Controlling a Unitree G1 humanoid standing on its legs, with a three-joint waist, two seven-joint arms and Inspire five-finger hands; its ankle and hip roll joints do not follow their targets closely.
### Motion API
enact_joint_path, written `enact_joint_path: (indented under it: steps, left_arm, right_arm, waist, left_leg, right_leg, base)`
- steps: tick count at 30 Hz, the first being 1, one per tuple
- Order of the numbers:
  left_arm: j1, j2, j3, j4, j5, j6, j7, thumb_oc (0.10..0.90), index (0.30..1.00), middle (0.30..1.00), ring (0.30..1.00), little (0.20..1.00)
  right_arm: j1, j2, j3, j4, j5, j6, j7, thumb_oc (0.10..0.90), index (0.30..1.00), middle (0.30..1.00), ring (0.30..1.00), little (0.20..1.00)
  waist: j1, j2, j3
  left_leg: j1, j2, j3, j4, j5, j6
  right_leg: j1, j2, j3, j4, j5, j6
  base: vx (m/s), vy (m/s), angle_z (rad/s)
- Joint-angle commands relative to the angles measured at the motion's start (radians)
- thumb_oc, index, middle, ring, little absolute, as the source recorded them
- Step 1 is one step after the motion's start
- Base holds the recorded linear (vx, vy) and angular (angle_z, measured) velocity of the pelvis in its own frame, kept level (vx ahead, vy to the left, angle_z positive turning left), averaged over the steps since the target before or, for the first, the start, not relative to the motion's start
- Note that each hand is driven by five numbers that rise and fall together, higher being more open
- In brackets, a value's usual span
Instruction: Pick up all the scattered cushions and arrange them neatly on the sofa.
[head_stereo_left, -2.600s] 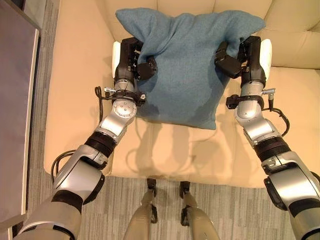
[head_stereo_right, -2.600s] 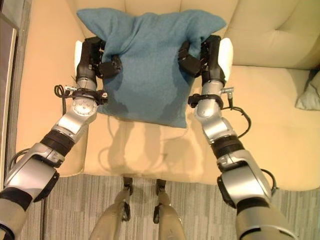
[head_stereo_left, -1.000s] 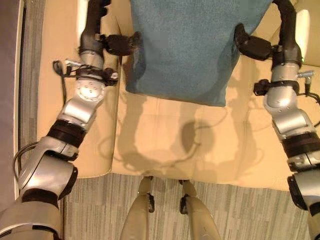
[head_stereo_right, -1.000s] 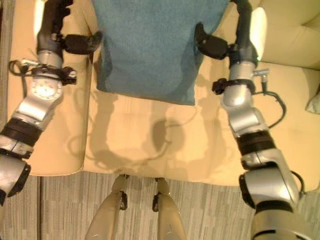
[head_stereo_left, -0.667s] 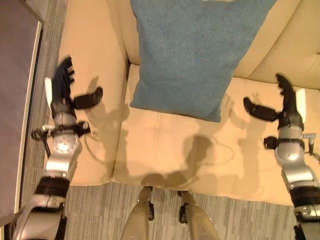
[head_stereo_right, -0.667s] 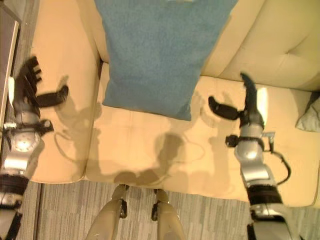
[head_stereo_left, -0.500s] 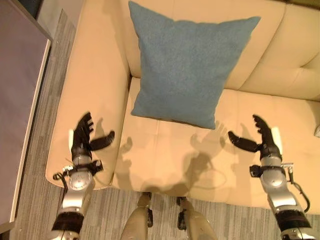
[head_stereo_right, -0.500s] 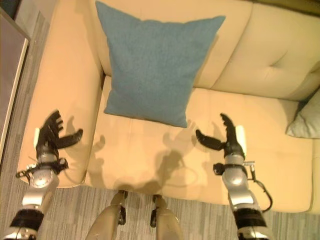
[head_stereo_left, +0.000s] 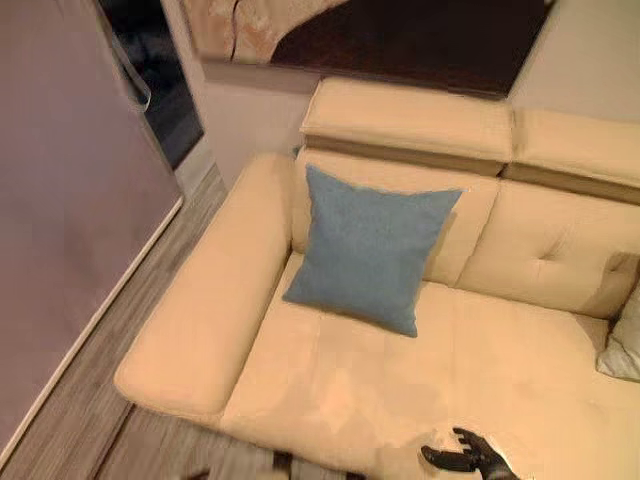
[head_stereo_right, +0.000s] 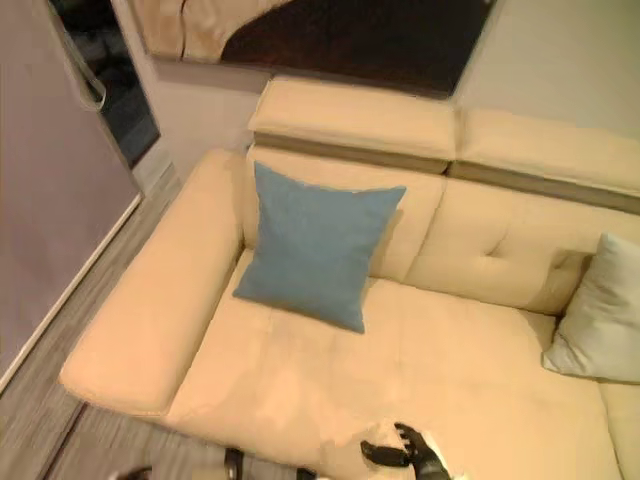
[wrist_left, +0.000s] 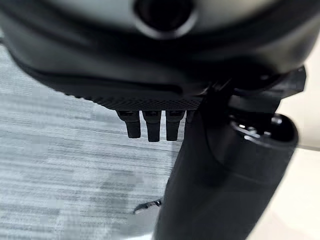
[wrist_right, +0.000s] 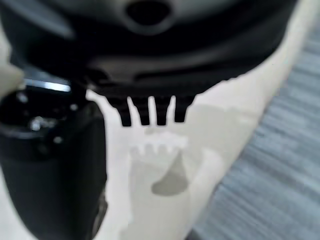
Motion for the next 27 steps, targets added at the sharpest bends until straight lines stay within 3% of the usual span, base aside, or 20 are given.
enact_joint_path:
  steps: [1,4,5,7,9,10,11,14,16,19,21,27]
  left_arm:
    - [0.02,0.021,0.025,-0.074,0.012,-0.034,0.026,0.8,0.9,0.9,0.9,0.9]
    - [0.005,0.011,0.019,-0.067,0.014,-0.033,0.027,0.8,0.9,0.9,0.9,0.9]
    - [-0.014,0.002,0.0,-0.079,0.011,-0.034,0.03,0.8,0.9,0.9,0.9,0.9]
    - [-0.021,0.001,-0.007,-0.085,0.01,-0.033,0.03,0.8,0.9,0.9,0.9,0.9]
    - [-0.056,-0.001,-0.032,-0.101,0.007,-0.038,0.042,0.8,0.9,0.9,0.9,0.9]
    - [-0.057,0.0,-0.032,-0.101,0.007,-0.038,0.042,0.8,0.9,0.9,0.9,0.9]
    - [-0.07,0.006,-0.041,-0.109,0.01,-0.037,0.048,0.8,0.9,0.9,0.9,0.9]
    - [-0.076,0.012,-0.041,-0.103,0.015,-0.035,0.047,0.8,0.9,0.9,0.9,0.9]
    - [-0.084,0.026,-0.044,-0.07,0.026,-0.022,0.051,0.8,0.9,0.9,0.9,0.9]
    - [-0.071,0.026,-0.035,-0.049,0.026,-0.012,0.043,0.8,0.9,0.9,0.9,0.9]
    - [-0.062,0.031,-0.03,-0.029,0.034,-0.007,0.041,0.8,0.9,0.9,0.9,0.9]
    - [-0.051,0.021,-0.028,-0.012,0.029,-0.008,0.047,0.8,0.9,0.9,0.9,0.9]
  right_arm:
    - [0.019,-0.04,-0.035,-0.023,-0.018,-0.007,-0.031,0.8,0.9,0.9,0.9,0.9]
    - [0.008,-0.032,-0.03,0.002,-0.021,-0.001,-0.031,0.8,0.9,0.9,0.9,0.9]
    - [0.0,-0.027,-0.028,0.029,-0.033,0.006,-0.04,0.8,0.9,0.9,0.9,0.9]
    - [-0.005,-0.025,-0.027,0.045,-0.038,0.009,-0.046,0.8,0.9,0.9,0.9,0.9]
    - [-0.024,-0.014,-0.023,0.083,-0.045,0.026,-0.054,0.8,0.9,0.9,0.9,0.9]
    - [-0.025,-0.013,-0.023,0.083,-0.045,0.025,-0.054,0.8,0.9,0.9,0.9,0.9]
    - [-0.039,-0.005,-0.013,0.104,-0.059,0.038,-0.057,0.8,0.9,0.9,0.9,0.9]
    - [-0.047,0.005,-0.006,0.107,-0.071,0.045,-0.056,0.8,0.9,0.9,0.9,0.9]
    - [-0.061,0.018,0.0,0.135,-0.057,0.052,-0.053,0.8,0.9,0.9,0.9,0.9]
    - [-0.054,0.024,0.001,0.157,-0.055,0.053,-0.052,0.8,0.9,0.9,0.9,0.9]
    - [-0.048,0.031,-0.006,0.172,-0.048,0.053,-0.049,0.8,0.9,0.9,0.9,0.9]
    - [-0.05,0.041,-0.005,0.172,-0.038,0.055,-0.053,0.8,0.9,0.9,0.9,0.9]
  waist:
    - [-0.015,0.027,-0.029]
    - [-0.027,0.037,-0.035]
    - [-0.041,0.047,-0.04]
    - [-0.045,0.048,-0.039]
    - [-0.046,0.043,-0.022]
    - [-0.047,0.043,-0.022]
    - [-0.035,0.034,-0.006]
    - [-0.028,0.033,0.007]
    - [-0.012,0.037,0.022]
    - [0.017,0.057,0.008]
    - [0.031,0.055,-0.014]
    - [0.051,0.031,-0.052]
  left_leg:
    - [0.181,0.034,0.038,-0.073,-0.152,0.05]
    - [0.244,0.036,0.023,-0.102,-0.172,0.045]
    - [0.292,0.024,0.006,-0.175,-0.206,0.051]
    - [0.301,0.018,0.007,-0.203,-0.22,0.057]
    - [0.301,-0.02,-0.011,-0.25,-0.226,0.083]
    - [0.3,-0.021,-0.011,-0.249,-0.226,0.083]
    - [0.292,-0.05,-0.033,-0.267,-0.216,0.095]
    - [0.286,-0.054,-0.036,-0.285,-0.198,0.106]
    - [0.25,-0.055,-0.02,-0.296,-0.154,0.134]
    - [0.234,-0.036,-0.02,-0.324,-0.115,0.153]
    - [0.221,-0.03,-0.014,-0.331,-0.101,0.151]
    - [0.212,-0.03,0.007,-0.347,-0.093,0.138]
  right_leg:
    - [-0.003,-0.007,-0.003,0.004,-0.066,0.173]
    - [-0.017,-0.004,-0.008,0.004,-0.047,0.178]
    - [-0.049,-0.01,-0.013,0.004,-0.018,0.192]
    - [-0.059,-0.015,-0.014,0.004,-0.009,0.198]
    - [-0.113,-0.043,-0.007,0.004,0.045,0.228]
    - [-0.114,-0.044,-0.007,0.004,0.045,0.229]
    - [-0.135,-0.063,-0.013,0.008,0.058,0.25]
    - [-0.151,-0.079,-0.015,0.022,0.055,0.263]
    - [-0.141,-0.076,0.061,0.164,-0.006,0.247]
    - [-0.092,-0.056,0.063,0.332,-0.099,0.215]
    - [-0.048,-0.048,0.079,0.359,-0.122,0.218]
    - [0.049,-0.042,0.062,0.202,-0.136,0.214]
  base:
    - [-0.2,0.116,0.15]
    - [-0.11,0.117,0.16]
    - [-0.1,0.108,0.26]
    - [-0.14,0.134,0.25]
    - [-0.28,0.232,0.14]
    - [-0.38,0.265,-0.12]
    - [-0.3,0.181,-0.23]
    - [-0.27,0.128,-0.16]
    - [-0.43,0.128,-0.44]
    - [-0.22,0.047,-0.3]
    - [-0.13,-0.034,-0.05]
    - [-0.02,-0.069,-0.21]
